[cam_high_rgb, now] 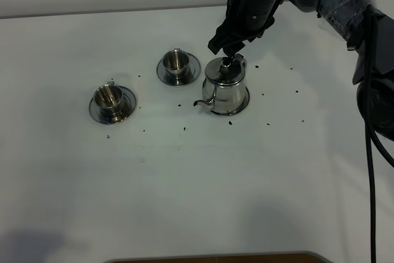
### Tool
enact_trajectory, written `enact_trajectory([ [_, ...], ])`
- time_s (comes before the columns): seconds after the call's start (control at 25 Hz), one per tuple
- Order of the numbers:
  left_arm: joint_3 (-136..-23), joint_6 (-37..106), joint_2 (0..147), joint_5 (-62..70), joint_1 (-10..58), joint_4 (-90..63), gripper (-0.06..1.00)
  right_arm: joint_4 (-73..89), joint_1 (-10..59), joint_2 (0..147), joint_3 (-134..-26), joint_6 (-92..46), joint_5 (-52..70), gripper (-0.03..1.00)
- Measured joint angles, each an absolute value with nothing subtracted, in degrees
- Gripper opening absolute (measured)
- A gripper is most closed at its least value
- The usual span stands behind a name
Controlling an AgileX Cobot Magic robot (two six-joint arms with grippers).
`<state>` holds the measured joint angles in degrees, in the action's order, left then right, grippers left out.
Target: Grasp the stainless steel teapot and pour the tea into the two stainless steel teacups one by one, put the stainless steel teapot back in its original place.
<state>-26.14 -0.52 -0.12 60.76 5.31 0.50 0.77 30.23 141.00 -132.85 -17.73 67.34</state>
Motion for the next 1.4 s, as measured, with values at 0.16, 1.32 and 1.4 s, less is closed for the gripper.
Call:
enact_trajectory([
  [0.16, -26.14, -0.52, -0.12, 60.76, 5.31, 0.50, 0.39, -0.54, 30.23, 141.02, -132.85, -17.53, 69.42, 0.52],
  [1.32, -26.14, -0.52, -0.12, 60.76, 5.31, 0.50, 0.39, -6.14, 30.23, 138.08, -127.38, -11.62, 69.83, 0.52],
  [1.4, -26.14, -0.52, -0.12, 60.76, 5.31, 0.50, 0.39, -6.20, 30.16, 137.12, -125.73, -11.62, 69.92, 0.52],
])
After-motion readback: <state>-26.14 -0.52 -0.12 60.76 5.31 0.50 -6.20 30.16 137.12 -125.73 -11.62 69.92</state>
